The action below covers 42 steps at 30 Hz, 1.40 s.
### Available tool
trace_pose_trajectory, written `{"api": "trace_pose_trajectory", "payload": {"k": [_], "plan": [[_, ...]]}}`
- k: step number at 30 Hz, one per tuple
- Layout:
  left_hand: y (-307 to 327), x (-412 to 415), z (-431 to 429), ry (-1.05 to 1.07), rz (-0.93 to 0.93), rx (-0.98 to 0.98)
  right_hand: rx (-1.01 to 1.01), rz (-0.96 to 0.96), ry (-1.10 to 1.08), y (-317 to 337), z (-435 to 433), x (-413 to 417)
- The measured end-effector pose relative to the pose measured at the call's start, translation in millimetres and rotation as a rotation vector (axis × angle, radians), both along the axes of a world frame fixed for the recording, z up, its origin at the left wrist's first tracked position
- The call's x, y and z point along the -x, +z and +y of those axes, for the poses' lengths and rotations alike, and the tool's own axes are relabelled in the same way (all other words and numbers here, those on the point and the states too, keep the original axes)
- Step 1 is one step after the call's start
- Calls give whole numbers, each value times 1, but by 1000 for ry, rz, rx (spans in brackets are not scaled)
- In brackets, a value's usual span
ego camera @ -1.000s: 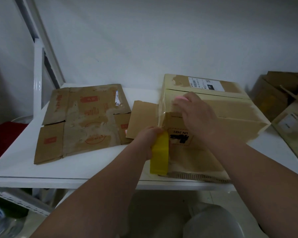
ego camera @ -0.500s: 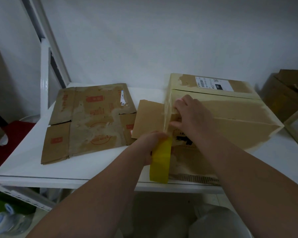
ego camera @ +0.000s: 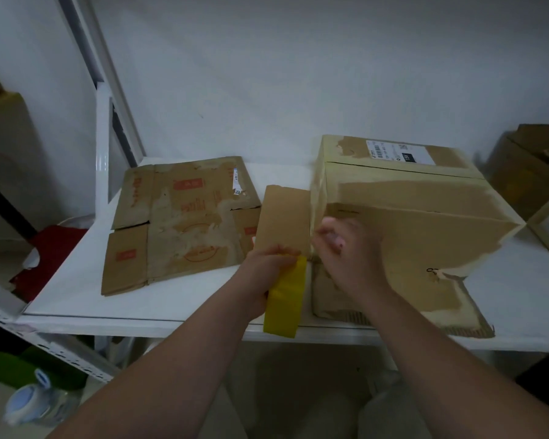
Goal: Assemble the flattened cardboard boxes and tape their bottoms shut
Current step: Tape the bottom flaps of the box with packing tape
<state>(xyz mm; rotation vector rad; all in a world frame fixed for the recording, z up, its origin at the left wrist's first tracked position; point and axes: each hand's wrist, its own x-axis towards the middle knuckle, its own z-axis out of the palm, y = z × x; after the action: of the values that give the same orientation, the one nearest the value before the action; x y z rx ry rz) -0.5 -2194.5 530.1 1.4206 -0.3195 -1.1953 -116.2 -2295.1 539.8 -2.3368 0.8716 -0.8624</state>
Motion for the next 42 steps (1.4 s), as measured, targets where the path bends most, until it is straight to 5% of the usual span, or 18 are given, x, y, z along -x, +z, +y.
{"api": "trace_pose_trajectory", "payload": {"k": [2,5,11,23,30,42], "plan": [[1,5,5,18,-9,30,-416,-14,11,-6,13,3],[1,9,10,29,-72,26,-654,-89,47,-13,26,3],[-2,10,18,26,-159,29,-650,-153,-68,-19,33,-9],[-5,0,27,198,-435,116,-961,-292,-146,-22,40,-19],[-4,1,32,61,-772,152,-1004,-306,-115,-25,42,-22],[6,2,29,14,-898,20,-972,-291,-63,-20,48,-17]]}}
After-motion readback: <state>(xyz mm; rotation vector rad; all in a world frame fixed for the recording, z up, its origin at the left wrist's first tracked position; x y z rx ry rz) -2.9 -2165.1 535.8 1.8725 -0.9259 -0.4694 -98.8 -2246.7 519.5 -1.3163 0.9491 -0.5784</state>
